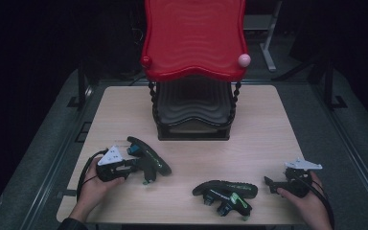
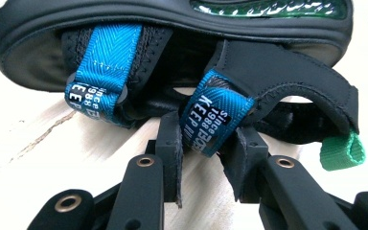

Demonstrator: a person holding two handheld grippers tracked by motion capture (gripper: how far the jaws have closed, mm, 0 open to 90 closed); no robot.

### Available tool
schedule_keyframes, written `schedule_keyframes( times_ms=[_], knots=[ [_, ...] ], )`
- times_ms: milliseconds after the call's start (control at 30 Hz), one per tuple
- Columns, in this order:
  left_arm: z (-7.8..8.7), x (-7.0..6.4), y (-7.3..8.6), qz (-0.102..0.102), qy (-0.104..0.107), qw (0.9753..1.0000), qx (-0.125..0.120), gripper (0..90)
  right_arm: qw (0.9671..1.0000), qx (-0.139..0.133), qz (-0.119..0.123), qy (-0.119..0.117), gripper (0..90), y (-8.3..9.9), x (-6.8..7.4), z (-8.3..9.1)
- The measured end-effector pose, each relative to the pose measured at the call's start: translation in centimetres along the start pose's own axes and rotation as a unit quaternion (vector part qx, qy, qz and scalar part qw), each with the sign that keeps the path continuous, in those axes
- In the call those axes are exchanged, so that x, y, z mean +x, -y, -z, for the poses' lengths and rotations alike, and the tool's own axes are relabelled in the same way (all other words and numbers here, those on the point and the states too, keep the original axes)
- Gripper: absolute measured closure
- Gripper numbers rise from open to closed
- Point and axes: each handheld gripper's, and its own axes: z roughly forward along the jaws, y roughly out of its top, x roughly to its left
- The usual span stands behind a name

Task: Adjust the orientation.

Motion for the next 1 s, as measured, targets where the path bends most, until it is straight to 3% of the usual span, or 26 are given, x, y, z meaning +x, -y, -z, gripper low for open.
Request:
schedule_keyframes(
  times_ms=[300,600,800,1000],
  knots=[
    [1.7,0.1,-0.1,0.016,0.013,0.9995,-0.025,70.0,1.0,0.0,0.0,0.0,0.6,0.0,0.0,0.0],
    [5.0,0.3,0.8,0.03,0.014,0.9988,-0.035,71.1,1.0,0.0,0.0,0.0,0.6,0.0,0.0,0.0],
    [4.8,0.5,0.4,0.033,0.022,0.9984,-0.04,71.0,1.0,0.0,0.0,0.0,0.6,0.0,0.0,0.0],
    [3.7,0.9,-1.1,0.038,0.031,0.9975,-0.051,71.4,1.0,0.0,0.0,0.0,0.6,0.0,0.0,0.0]
  ],
)
